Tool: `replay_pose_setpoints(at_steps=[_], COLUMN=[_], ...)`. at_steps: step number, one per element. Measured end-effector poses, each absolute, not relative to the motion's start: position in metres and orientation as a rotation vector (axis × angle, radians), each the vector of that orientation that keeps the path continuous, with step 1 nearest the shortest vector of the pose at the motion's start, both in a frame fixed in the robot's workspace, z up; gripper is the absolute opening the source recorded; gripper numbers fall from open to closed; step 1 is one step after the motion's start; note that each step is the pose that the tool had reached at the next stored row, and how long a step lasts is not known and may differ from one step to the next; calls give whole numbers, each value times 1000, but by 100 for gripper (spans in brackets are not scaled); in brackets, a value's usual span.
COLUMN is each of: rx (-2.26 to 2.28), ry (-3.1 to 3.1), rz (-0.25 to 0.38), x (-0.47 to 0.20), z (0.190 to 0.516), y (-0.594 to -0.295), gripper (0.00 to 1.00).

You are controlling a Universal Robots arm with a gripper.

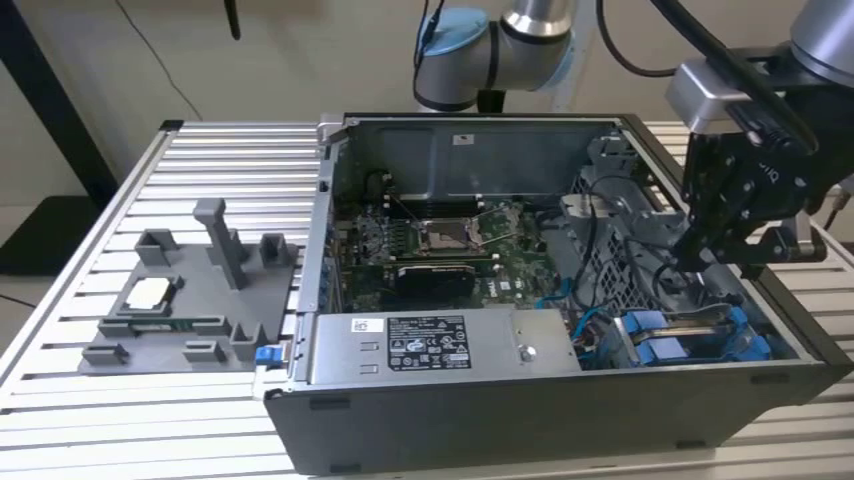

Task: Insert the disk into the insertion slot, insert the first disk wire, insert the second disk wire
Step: 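Insert the second disk wire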

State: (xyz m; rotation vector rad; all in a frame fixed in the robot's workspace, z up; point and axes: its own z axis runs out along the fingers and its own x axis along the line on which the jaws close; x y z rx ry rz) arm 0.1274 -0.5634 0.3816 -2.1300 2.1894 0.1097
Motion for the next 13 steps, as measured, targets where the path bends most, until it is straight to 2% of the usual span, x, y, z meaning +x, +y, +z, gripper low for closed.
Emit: replay_pose_setpoints(at_steps=[13], rx=[-2130], ry=[2189], rz=[110], x=[130], z=[373], y=[-567], gripper=[19])
